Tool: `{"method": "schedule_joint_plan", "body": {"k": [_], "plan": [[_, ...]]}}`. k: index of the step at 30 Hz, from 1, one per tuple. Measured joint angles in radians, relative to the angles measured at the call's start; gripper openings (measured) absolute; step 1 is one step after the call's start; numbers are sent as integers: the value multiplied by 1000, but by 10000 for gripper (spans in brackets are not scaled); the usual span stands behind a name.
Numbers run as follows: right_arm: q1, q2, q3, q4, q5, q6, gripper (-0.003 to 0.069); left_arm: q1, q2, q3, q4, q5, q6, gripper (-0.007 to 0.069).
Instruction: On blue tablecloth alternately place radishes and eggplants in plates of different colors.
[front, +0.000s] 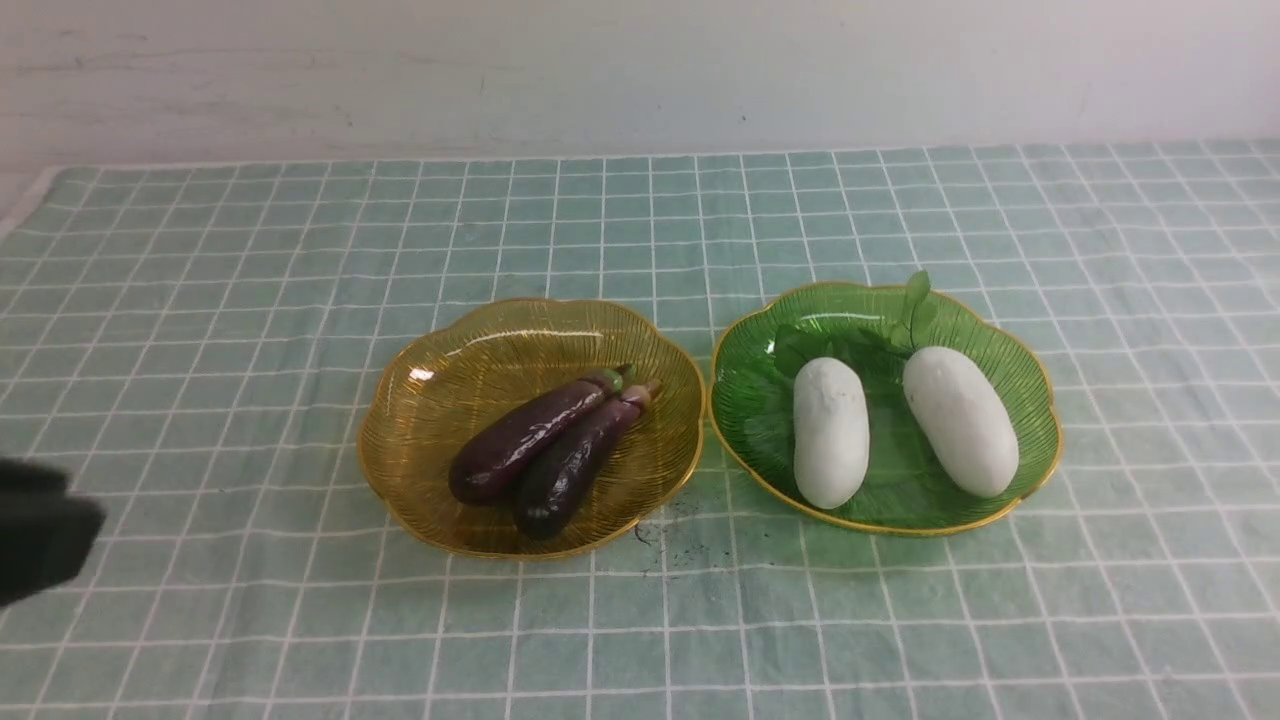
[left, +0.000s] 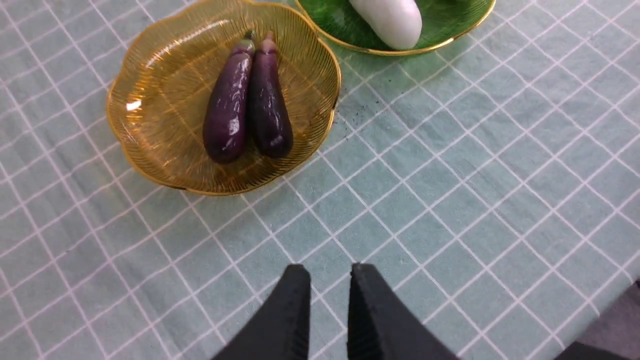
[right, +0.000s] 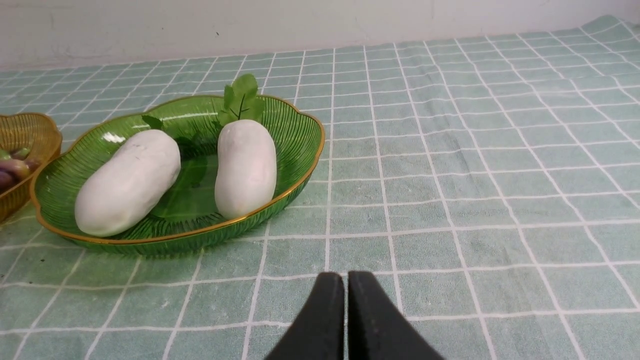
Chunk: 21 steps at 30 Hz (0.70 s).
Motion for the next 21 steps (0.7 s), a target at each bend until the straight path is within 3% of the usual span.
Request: {"method": "schedule_joint_plan", "body": {"k": [4,10,12,16,21], "plan": [[0,0,0,0,0,0,2,0,-230,159,-4,-246,-34,99],[0,0,0,0,0,0,2,0,-517,478,-13,-871,-75,99],[0,0,0,0,0,0,2,0,-565,556,-32,-1014,-77,99],[0,0,0,0,0,0,2,0,-607,692,-62,-1199,-80,99],[0,0,0,0,0,0,2,0,-613,797,-68,-1223,-80,99]]}}
